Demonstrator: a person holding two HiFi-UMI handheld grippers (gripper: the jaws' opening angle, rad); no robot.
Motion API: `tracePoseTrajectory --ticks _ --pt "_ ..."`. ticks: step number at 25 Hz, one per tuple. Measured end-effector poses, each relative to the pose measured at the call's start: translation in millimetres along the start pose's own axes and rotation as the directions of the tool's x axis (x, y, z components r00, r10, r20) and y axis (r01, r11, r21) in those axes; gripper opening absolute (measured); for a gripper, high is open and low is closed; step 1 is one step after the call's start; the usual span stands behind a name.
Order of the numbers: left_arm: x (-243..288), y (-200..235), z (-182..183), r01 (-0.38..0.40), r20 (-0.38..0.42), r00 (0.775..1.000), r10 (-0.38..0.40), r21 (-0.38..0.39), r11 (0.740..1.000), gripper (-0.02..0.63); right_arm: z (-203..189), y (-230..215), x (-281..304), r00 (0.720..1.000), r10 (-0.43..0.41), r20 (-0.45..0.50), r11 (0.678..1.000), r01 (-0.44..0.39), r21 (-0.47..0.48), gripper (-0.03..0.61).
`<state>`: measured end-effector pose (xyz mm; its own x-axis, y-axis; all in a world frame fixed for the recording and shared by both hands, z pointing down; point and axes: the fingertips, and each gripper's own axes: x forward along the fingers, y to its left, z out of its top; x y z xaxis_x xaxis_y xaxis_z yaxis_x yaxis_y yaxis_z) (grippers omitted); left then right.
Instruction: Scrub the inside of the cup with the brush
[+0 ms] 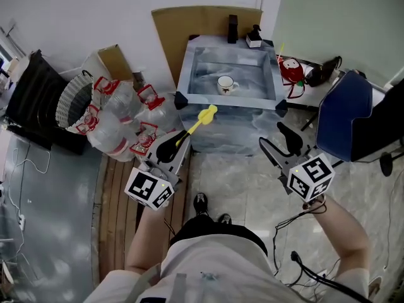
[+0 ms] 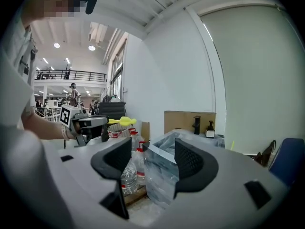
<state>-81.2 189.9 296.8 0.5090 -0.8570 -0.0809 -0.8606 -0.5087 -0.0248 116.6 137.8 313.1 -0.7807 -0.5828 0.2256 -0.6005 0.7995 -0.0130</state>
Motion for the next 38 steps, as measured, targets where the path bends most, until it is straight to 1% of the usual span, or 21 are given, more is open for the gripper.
tracePoseTrajectory --ticks 8,14,21,26,32,38 --pt "16 41 -6 0.014 -0.01 1.0 -0.015 -0.019 1.0 0.035 -1 -10 31 0.999 -0.026 -0.021 0.999 0.027 0.03 0.287" --pt "34 71 -10 0.052 -0.019 0.998 -0.052 -0.017 0.998 0.035 4 -24 61 0.997 -0.068 -0.032 0.996 0.069 0.048 0.287" --pt "48 110 -17 0.083 -0.025 0.996 -0.083 -0.022 0.996 0.035 11 -26 102 0.996 -0.079 -0.038 0.996 0.08 0.037 0.287" --pt "56 132 -19 0.103 -0.018 0.994 -0.103 -0.028 0.994 0.035 16 -32 124 0.994 -0.103 -0.044 0.994 0.105 0.029 0.288" --pt "64 150 -21 0.116 -0.017 0.993 -0.116 -0.033 0.993 0.035 17 -30 143 0.992 -0.111 -0.068 0.994 0.11 -0.016 0.288" --pt "86 154 -30 0.127 -0.028 0.991 -0.129 -0.043 0.991 0.035 15 -44 152 0.991 -0.108 -0.079 0.994 0.107 -0.015 0.288"
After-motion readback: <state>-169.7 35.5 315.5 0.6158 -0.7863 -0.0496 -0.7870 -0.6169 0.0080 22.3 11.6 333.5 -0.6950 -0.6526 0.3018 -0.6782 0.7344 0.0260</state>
